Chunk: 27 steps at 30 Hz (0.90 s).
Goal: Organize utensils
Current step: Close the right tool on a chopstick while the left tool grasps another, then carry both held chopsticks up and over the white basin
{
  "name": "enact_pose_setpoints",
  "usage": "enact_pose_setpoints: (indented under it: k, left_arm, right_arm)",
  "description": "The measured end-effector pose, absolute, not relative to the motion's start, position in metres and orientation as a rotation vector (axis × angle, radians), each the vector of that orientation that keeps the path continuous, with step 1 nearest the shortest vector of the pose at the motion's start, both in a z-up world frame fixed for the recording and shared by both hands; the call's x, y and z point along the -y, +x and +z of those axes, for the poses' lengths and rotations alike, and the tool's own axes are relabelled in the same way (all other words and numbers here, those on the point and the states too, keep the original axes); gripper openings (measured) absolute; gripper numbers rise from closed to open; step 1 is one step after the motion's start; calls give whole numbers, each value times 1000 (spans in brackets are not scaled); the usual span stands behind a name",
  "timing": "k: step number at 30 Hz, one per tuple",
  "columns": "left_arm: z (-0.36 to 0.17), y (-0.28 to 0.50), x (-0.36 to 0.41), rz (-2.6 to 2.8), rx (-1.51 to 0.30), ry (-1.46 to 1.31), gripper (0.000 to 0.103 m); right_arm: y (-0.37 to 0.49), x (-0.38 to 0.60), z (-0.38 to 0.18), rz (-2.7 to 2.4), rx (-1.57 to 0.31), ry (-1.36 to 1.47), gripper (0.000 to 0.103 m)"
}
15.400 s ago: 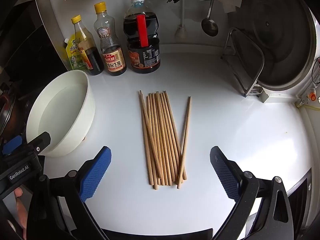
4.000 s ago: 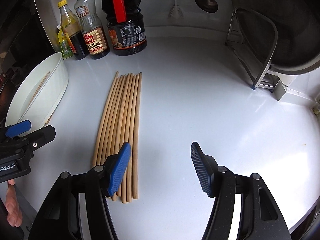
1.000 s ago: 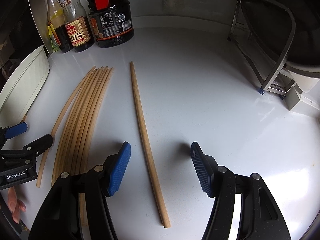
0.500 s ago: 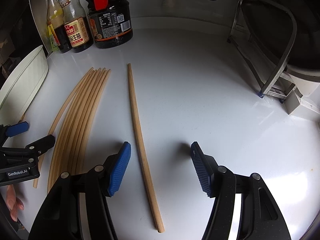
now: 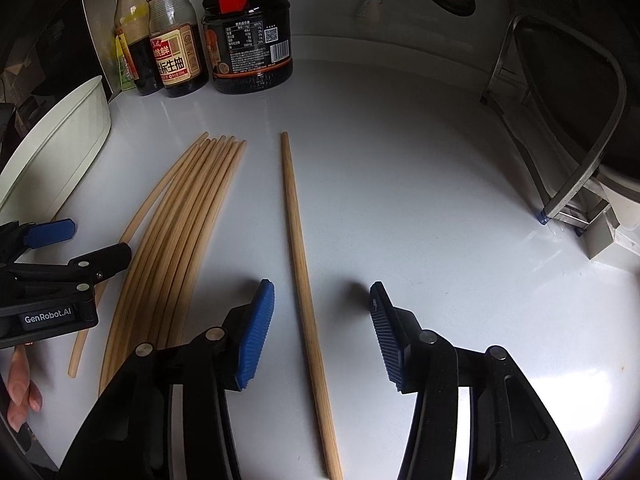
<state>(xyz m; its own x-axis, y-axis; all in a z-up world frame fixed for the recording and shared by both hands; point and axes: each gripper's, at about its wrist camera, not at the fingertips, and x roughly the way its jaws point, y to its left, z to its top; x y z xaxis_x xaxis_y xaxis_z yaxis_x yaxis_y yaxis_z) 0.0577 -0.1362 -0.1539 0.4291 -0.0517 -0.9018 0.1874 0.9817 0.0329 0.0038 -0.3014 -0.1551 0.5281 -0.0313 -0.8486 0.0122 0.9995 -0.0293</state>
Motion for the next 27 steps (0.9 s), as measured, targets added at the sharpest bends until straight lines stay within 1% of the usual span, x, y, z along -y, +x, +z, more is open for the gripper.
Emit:
enact_pose_setpoints:
  k: [1,2,3,4,5,6,7,9,10,11,20,27]
  left_arm:
    - [-153,58,138,-156,-1117,135,78]
    - [-152,57,139,-164,-1114,139,72]
    - [-151,57,141,-171,-1112,144,67]
    - [-150,56,143,-179,-1113,144,64]
    - [-150,56,143,-188,-1116,138,56]
    - [-149,55,144,-201,-1117,130,46]
    - [-148,55,146,-209,-1116,128,41]
    - [-147,55,151,-225,-1114,141,16]
    - [-147,55,152,-233,-1116,145,10]
    - [-147,55,153,-236,-1120,147,7]
    - [-139,57,141,-267,-1164,77,7]
    - [-88,57,127,-314,-1095,42,7]
  right_arm:
    - [4,300,-155,-22,-1013,-26,35]
    - [5,298,-156,-19,-1013,-32,31]
    - [5,296,-156,-16,-1016,-38,29]
    - [6,295,-156,-12,-1019,-42,25]
    - [6,293,-156,-8,-1020,-46,19]
    - [6,292,-156,-7,-1020,-53,15]
    - [6,290,-157,-6,-1020,-61,7]
    - [6,287,-158,-8,-1018,-81,6]
    - [5,287,-158,-6,-1017,-79,6]
    - [6,287,-159,-3,-1017,-70,6]
    - [-1,298,-153,-6,-1030,67,6]
    - [-2,281,-113,6,-986,114,6]
